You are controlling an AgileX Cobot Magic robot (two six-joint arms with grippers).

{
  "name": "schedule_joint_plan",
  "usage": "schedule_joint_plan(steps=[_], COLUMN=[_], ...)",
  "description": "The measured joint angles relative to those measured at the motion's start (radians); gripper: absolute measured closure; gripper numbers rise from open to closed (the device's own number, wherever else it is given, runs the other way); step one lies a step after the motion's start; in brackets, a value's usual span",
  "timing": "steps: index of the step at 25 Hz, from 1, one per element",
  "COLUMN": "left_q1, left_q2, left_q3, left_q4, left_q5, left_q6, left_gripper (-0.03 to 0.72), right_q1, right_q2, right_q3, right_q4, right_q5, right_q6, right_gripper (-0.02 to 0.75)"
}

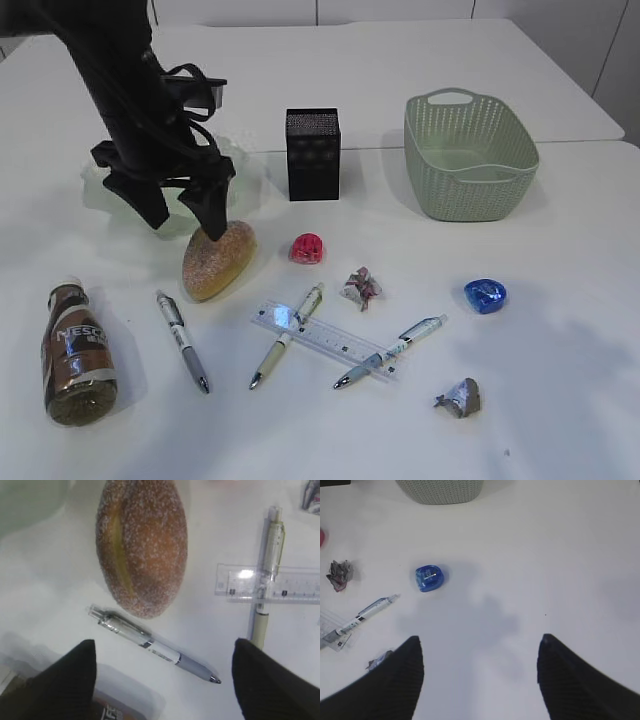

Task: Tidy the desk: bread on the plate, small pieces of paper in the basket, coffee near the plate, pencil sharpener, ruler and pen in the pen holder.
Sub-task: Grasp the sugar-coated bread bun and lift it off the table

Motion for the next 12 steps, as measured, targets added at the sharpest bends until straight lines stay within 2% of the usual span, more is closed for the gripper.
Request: schedule_joint_plan(steps=[12], left_q1=[-0.002], left_q2=[0.082], left_q3=[-0.048], left_q4=[0.0], left_q5=[-0.069], left_q6=[0.0], left_gripper=[0.086], right_q1=[0.0], right_q2=[0.022], right_q3=[0.0], right_q4=[-0.008], right_q5=[-0.005], right_q6=[0.0], right_gripper=[0.186])
